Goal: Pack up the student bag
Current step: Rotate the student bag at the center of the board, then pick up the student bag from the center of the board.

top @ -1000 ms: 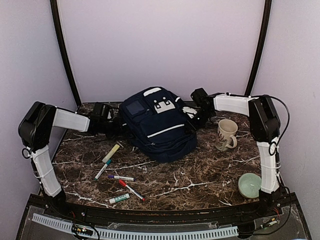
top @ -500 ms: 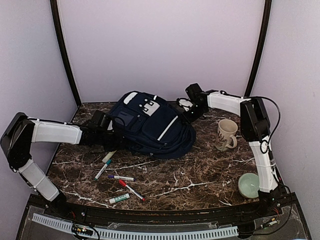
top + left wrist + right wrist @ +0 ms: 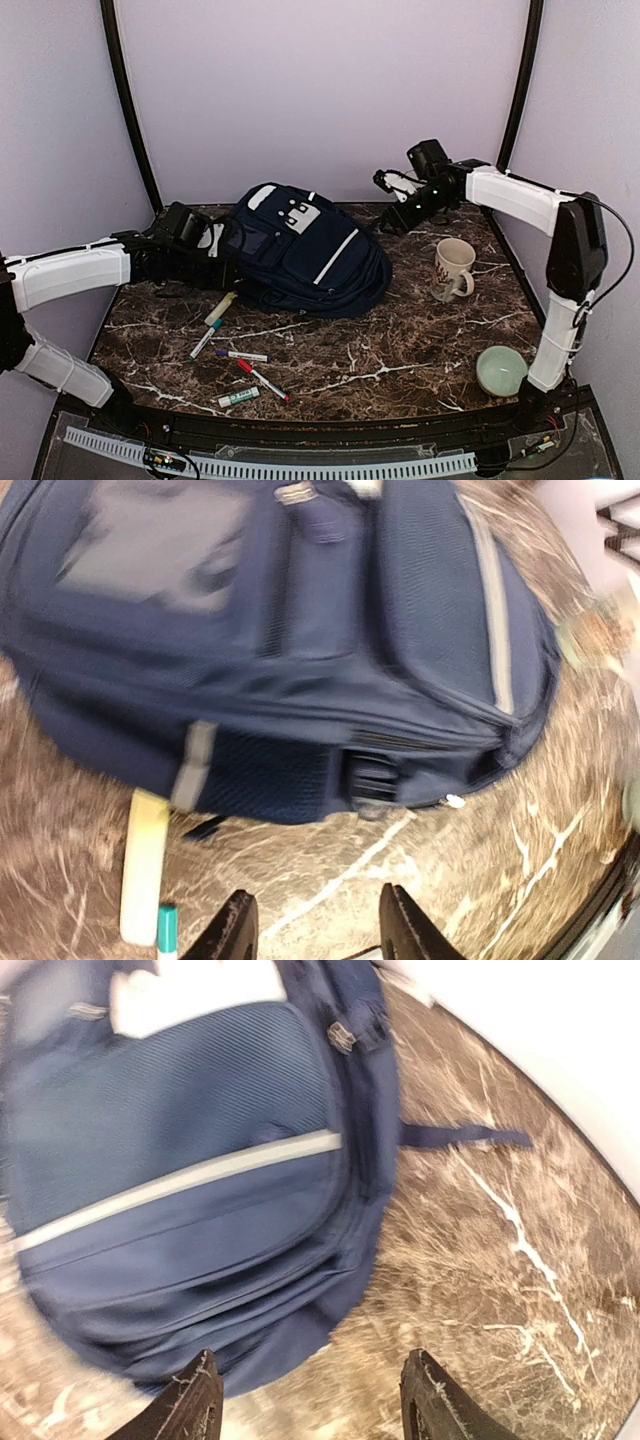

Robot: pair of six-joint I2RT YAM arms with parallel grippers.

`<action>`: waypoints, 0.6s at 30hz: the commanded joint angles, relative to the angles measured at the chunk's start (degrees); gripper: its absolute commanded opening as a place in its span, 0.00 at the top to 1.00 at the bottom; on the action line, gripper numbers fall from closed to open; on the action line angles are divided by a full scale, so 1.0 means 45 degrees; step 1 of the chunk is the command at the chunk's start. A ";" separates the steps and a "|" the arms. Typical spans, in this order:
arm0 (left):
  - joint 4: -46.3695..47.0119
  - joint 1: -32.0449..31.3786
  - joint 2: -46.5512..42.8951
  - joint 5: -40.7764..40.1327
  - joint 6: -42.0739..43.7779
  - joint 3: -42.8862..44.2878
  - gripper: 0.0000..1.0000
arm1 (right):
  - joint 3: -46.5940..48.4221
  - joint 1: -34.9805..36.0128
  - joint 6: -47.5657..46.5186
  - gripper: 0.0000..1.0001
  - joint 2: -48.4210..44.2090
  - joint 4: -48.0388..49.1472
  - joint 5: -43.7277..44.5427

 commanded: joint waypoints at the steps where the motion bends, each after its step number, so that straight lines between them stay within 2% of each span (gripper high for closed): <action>1: -0.0279 -0.0804 -0.0451 0.0049 0.4090 0.0818 0.57 | -0.1816 -0.0056 -0.0603 0.40 -0.2320 0.0153 -0.3056; 4: 0.0362 -0.1234 -0.0275 0.1088 0.6240 0.0885 0.62 | -0.3392 -0.0036 -0.0861 0.40 -0.3795 0.0643 -0.4479; 7: 0.0719 -0.1605 0.0207 0.1891 0.7856 0.1039 0.63 | -0.5192 -0.0052 -0.1116 0.40 -0.5588 0.1766 -0.5222; 11: -0.0234 -0.2450 0.1816 0.1093 1.0111 0.1993 0.62 | -0.8231 -0.0106 -0.1269 0.39 -0.7375 0.4075 -0.5796; 13: -0.0791 -0.2723 0.2638 0.0601 1.0752 0.2635 0.63 | -0.8673 -0.0183 -0.1497 0.38 -0.7764 0.4343 -0.6082; 18: -0.0923 -0.2878 0.4279 0.0316 1.2059 0.3365 0.66 | -0.8542 -0.0247 -0.1795 0.38 -0.7236 0.4099 -0.5927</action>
